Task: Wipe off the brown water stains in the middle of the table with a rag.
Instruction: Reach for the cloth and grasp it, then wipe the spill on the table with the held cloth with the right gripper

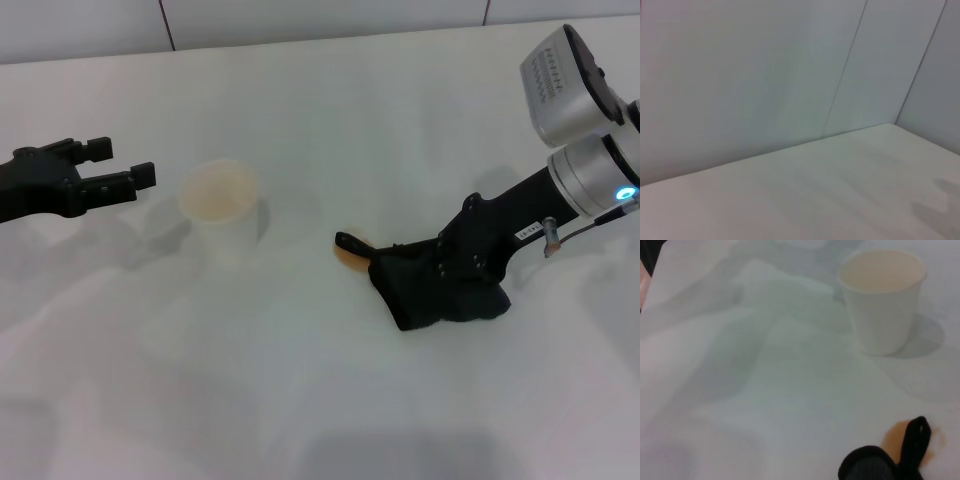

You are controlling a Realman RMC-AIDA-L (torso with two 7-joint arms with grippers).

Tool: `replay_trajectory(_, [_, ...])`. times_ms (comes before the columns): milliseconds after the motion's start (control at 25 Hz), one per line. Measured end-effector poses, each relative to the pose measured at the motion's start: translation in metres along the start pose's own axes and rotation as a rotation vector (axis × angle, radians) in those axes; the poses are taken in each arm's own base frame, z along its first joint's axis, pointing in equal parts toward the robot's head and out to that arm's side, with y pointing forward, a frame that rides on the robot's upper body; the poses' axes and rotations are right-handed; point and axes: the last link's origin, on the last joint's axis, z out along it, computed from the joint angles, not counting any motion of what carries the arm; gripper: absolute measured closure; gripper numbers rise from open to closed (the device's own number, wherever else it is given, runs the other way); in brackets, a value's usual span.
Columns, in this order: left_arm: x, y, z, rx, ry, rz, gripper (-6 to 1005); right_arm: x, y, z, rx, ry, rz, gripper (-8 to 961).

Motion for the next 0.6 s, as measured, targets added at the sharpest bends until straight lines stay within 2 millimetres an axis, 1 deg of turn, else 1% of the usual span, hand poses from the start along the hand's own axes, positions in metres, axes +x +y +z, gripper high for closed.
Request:
replay_trajectory(120, [-0.0001,0.0001,0.0001,0.000,0.000,0.000,133,-0.0004,0.0000,0.0000,-0.001,0.000,-0.002,719])
replay_trajectory(240, [-0.0002,0.0002,0.0001,0.000,0.000,0.000,133,-0.0008,-0.0001,0.0000,-0.001,0.001,-0.003,898])
replay_trajectory(400, [-0.0001,0.0001,0.0000,0.000,0.000,0.000,133,-0.0017,-0.0004,0.0000,-0.001,0.001,-0.005,908])
replay_trajectory(600, [0.0000,-0.0002,-0.0003,0.001,0.000,-0.003,133,-0.0053,0.0011,0.0054,-0.016,-0.006,-0.012,911])
